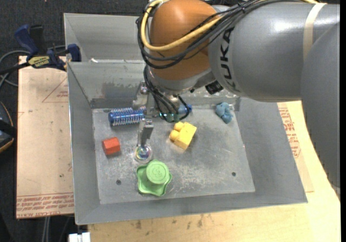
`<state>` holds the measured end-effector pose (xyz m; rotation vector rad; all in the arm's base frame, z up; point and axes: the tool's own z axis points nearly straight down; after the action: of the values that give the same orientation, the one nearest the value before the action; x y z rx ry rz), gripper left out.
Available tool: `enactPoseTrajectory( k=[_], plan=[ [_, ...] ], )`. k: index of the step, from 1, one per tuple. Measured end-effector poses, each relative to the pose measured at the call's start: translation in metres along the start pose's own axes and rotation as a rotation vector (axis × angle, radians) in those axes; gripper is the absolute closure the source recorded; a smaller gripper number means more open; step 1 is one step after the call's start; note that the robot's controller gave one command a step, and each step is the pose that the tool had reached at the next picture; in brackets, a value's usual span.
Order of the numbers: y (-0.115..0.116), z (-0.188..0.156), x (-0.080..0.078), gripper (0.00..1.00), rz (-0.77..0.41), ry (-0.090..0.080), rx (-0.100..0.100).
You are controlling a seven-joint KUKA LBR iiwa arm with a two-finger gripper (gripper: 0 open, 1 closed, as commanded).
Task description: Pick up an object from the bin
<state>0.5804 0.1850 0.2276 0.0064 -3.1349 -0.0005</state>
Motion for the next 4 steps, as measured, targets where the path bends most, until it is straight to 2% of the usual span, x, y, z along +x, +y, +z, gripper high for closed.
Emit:
enactPoseTrajectory(
  k=[1, 2, 4],
  plan=[
    [-0.024, 0.123, -0.049, 0.00, -0.056, -0.013, -0.002],
    [-0.049, 0.151, -0.055, 0.00, 0.010, -0.014, -0.009],
    [-0.046, 0.146, -0.058, 0.00, 0.009, -0.011, -0.003]
  ],
)
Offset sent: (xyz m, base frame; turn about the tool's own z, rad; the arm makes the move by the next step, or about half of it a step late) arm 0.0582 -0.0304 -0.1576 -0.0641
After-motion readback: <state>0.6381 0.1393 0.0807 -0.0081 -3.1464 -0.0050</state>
